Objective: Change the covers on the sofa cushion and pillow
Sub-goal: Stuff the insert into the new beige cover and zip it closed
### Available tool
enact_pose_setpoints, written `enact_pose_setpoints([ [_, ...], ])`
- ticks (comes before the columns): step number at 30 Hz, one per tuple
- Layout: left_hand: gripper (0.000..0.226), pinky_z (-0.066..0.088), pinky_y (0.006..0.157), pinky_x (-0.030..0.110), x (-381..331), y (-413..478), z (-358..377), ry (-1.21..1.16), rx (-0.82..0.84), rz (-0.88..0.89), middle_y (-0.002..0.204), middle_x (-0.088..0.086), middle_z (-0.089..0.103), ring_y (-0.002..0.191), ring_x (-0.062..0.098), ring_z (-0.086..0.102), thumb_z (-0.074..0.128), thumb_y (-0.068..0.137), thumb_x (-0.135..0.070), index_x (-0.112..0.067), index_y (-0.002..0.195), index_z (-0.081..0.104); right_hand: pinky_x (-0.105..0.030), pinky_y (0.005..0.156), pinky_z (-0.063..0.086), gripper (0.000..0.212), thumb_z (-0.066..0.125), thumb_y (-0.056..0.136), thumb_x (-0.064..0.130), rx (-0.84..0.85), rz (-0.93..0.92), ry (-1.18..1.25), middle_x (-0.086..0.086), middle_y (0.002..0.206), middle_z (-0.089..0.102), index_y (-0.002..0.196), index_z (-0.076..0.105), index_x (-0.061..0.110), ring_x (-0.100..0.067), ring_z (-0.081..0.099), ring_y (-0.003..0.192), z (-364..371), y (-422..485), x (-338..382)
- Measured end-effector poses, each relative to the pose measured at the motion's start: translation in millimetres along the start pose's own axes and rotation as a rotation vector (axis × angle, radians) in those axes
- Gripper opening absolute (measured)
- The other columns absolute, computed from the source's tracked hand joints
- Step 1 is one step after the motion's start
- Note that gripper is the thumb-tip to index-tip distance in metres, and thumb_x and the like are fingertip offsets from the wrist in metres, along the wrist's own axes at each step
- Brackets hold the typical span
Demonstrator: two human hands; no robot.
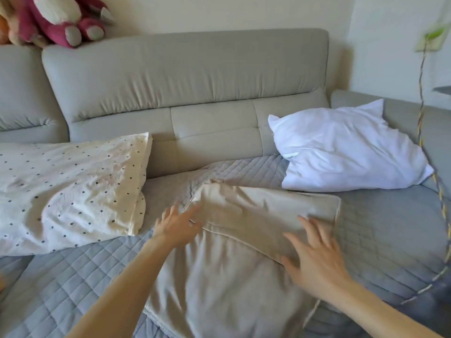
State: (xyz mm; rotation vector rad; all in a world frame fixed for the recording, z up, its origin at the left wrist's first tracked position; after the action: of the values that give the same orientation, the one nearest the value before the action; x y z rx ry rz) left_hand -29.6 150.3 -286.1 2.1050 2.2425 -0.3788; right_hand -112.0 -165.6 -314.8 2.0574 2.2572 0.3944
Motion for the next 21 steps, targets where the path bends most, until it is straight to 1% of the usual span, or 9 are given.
enact_pose_setpoints([
  [2, 0.054, 0.030, 0.114, 0.048, 3, 22, 9, -0.074, 0.007, -0.019, 0.155, 0.009, 0.031, 0.141, 0.036, 0.029, 0.033, 0.090, -0.068, -0.062, 0.142, 0.020, -0.050, 0.114, 0.025, 0.059, 0.048, 0.088, 0.059, 0.143, 0.261, 0.135, -0.012, 0.161, -0.009, 0.142, 0.027, 0.049, -0.038, 0.004, 0.146, 15, 4, -33],
  [3, 0.053, 0.035, 0.110, 0.047, 7, 30, 13, -0.084, 0.007, -0.023, 0.148, 0.007, 0.039, 0.135, 0.035, 0.037, 0.033, 0.090, -0.067, -0.062, 0.142, 0.022, -0.048, 0.116, 0.024, 0.058, 0.046, 0.091, 0.058, 0.201, 0.348, 0.185, -0.014, 0.160, -0.009, 0.143, 0.021, 0.050, -0.039, 0.007, 0.146, 22, 9, -46],
  [6, 0.050, 0.047, 0.097, 0.039, 11, 38, 15, -0.090, -0.052, -0.041, 0.131, 0.003, 0.041, 0.113, 0.030, 0.053, 0.041, 0.094, -0.056, -0.058, 0.143, 0.029, -0.035, 0.104, 0.035, 0.043, 0.051, 0.095, 0.033, 0.174, 0.380, 0.294, -0.014, 0.140, 0.037, 0.137, 0.044, 0.034, -0.030, 0.033, 0.135, 21, 29, -65],
  [9, 0.051, 0.050, 0.086, 0.037, 6, 27, 13, -0.089, -0.072, -0.031, 0.125, 0.005, 0.044, 0.101, 0.030, 0.059, 0.039, 0.096, -0.042, -0.051, 0.146, 0.033, -0.026, 0.094, 0.038, 0.048, 0.054, 0.087, 0.002, 0.135, 0.400, 0.482, -0.007, 0.117, 0.041, 0.131, 0.056, 0.022, -0.030, 0.047, 0.120, 13, 50, -65],
  [12, 0.048, 0.049, 0.075, 0.036, 8, -2, -10, -0.145, -0.278, -0.045, 0.113, 0.001, 0.041, 0.088, 0.030, 0.059, 0.041, 0.098, -0.031, -0.038, 0.145, 0.040, -0.021, 0.096, 0.032, 0.058, 0.053, 0.075, -0.016, -0.187, 0.198, 0.434, -0.016, 0.122, 0.050, 0.127, 0.064, 0.009, -0.034, 0.054, 0.114, -13, 81, -46],
  [14, 0.048, 0.052, 0.063, 0.037, 14, -32, -28, -0.216, -0.580, -0.023, 0.109, -0.002, 0.039, 0.080, 0.028, 0.059, 0.051, 0.097, -0.027, -0.034, 0.145, 0.045, -0.029, 0.100, 0.036, 0.065, 0.055, 0.066, -0.023, -0.429, 0.052, 0.377, -0.017, 0.124, 0.051, 0.124, 0.066, 0.006, -0.030, 0.052, 0.111, -34, 103, -30],
  [16, 0.052, 0.053, 0.055, 0.037, 19, -56, -39, -0.266, -0.788, -0.011, 0.112, -0.001, 0.038, 0.077, 0.027, 0.060, 0.058, 0.095, -0.028, -0.036, 0.145, 0.044, -0.037, 0.097, 0.040, 0.067, 0.055, 0.066, -0.022, -0.536, -0.017, 0.358, -0.015, 0.130, 0.049, 0.126, 0.063, 0.008, -0.028, 0.047, 0.108, -56, 125, -13],
  [18, 0.059, 0.054, 0.068, 0.041, 31, -53, -35, -0.159, -0.679, -0.091, 0.125, 0.001, 0.034, 0.102, 0.031, 0.057, 0.054, 0.094, -0.044, -0.040, 0.149, 0.032, -0.039, 0.099, 0.037, 0.058, 0.055, 0.080, -0.011, -0.461, 0.016, 0.379, -0.014, 0.142, 0.042, 0.132, 0.057, 0.014, -0.032, 0.045, 0.116, -60, 147, -3],
  [21, 0.073, 0.029, 0.113, 0.051, 55, -29, -1, -0.101, -0.091, -0.223, 0.157, 0.002, 0.015, 0.145, 0.033, 0.016, 0.037, 0.084, -0.071, -0.048, 0.150, 0.017, -0.040, 0.104, 0.038, 0.046, 0.053, 0.093, 0.028, -0.042, 0.125, 0.251, -0.014, 0.150, 0.034, 0.139, 0.049, 0.025, -0.032, 0.042, 0.131, -25, 163, -5],
])
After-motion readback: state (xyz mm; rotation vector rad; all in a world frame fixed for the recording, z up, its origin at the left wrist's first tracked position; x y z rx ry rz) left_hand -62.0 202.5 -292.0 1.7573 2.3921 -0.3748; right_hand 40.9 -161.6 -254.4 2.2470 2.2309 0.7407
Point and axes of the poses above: each hand's wrist, its own y-axis towards the middle knuckle, its own z-axis out of the palm, x = y × z, the point moved 4 cm from there along y, towards the middle knuckle
